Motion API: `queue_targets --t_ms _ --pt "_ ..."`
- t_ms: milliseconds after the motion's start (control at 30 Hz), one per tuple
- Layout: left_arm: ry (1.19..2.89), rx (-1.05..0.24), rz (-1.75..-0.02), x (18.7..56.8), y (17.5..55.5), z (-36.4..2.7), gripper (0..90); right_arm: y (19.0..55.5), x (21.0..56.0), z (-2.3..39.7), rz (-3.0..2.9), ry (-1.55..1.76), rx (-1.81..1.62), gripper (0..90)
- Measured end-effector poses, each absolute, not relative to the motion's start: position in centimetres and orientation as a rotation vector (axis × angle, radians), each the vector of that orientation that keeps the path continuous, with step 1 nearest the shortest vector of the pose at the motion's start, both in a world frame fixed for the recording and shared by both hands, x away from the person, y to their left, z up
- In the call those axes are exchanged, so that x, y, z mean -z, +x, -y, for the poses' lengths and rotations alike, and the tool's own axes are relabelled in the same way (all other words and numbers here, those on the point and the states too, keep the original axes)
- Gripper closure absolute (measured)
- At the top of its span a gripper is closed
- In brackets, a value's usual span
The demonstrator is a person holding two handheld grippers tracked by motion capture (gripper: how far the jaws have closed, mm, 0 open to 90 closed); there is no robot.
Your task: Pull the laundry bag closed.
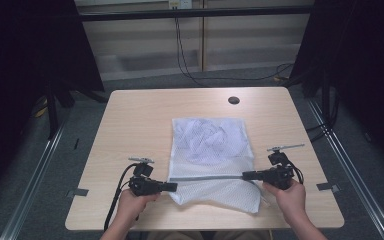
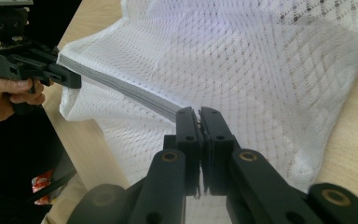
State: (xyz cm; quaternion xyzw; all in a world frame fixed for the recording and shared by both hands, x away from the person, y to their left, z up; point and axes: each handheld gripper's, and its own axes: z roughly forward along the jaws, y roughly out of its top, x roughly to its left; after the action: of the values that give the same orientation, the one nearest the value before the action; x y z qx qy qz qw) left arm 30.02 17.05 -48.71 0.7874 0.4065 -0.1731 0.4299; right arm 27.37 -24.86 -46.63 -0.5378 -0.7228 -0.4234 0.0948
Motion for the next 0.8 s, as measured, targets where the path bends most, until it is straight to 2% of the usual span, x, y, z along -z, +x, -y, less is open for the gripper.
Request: queue_targets --t_ms 800 --pt "1.958 0.433 -1.021 48.6 29.9 -17.2 88.4 26.9 46.6 26.4 2.144 -1.631 1.251 86.8"
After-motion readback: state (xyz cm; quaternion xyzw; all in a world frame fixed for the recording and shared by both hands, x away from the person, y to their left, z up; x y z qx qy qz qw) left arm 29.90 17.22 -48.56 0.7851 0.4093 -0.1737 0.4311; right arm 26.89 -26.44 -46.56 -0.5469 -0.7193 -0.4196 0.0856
